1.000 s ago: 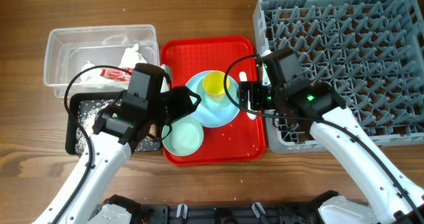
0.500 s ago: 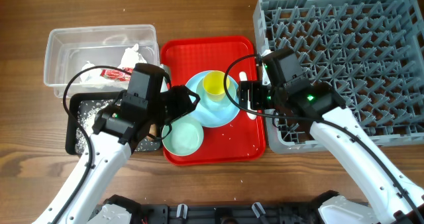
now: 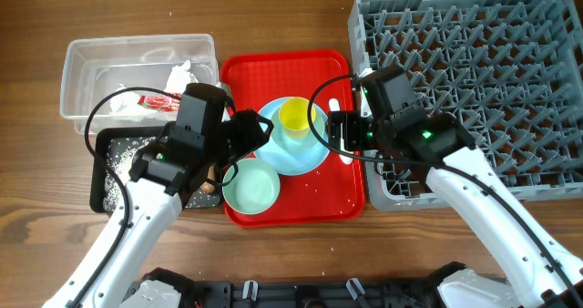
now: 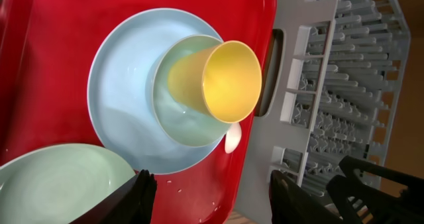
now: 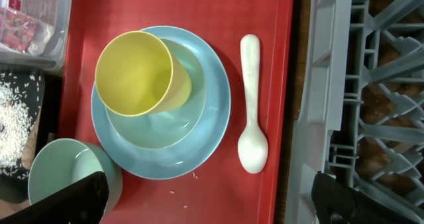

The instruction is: Sort waste into correct bins and load items into the dishwasher rack

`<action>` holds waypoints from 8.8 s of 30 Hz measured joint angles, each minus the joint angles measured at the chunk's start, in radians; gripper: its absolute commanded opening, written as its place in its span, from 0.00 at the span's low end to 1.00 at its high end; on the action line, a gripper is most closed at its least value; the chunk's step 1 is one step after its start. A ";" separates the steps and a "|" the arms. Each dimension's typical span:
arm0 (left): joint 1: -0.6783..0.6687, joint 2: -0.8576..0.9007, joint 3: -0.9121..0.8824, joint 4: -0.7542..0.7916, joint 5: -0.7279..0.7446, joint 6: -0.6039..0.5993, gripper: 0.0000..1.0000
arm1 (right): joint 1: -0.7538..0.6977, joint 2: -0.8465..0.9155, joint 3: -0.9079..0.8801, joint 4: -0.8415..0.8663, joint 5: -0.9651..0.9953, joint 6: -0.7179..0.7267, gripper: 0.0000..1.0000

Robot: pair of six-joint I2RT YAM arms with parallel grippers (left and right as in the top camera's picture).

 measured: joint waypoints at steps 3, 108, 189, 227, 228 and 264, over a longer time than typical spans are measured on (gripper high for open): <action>0.000 0.011 0.000 0.014 -0.002 -0.002 0.56 | 0.000 0.000 0.000 0.012 0.000 0.000 1.00; -0.139 0.416 0.314 -0.058 -0.203 -0.019 0.04 | -0.017 -0.143 0.000 -0.047 0.138 0.039 1.00; 0.205 0.227 0.331 0.163 1.133 0.432 0.04 | -0.264 -0.086 0.084 0.314 -1.245 -0.132 0.92; 0.256 0.227 0.336 -0.011 0.761 0.441 0.39 | -0.223 -0.084 0.078 0.251 -0.887 -0.109 0.58; 0.263 0.227 0.336 -0.048 0.691 0.441 0.39 | -0.224 -0.084 0.078 0.241 -0.862 -0.108 0.57; 0.060 0.227 0.337 -0.301 0.082 0.389 0.38 | -0.271 0.157 0.283 -0.464 0.063 -0.051 0.51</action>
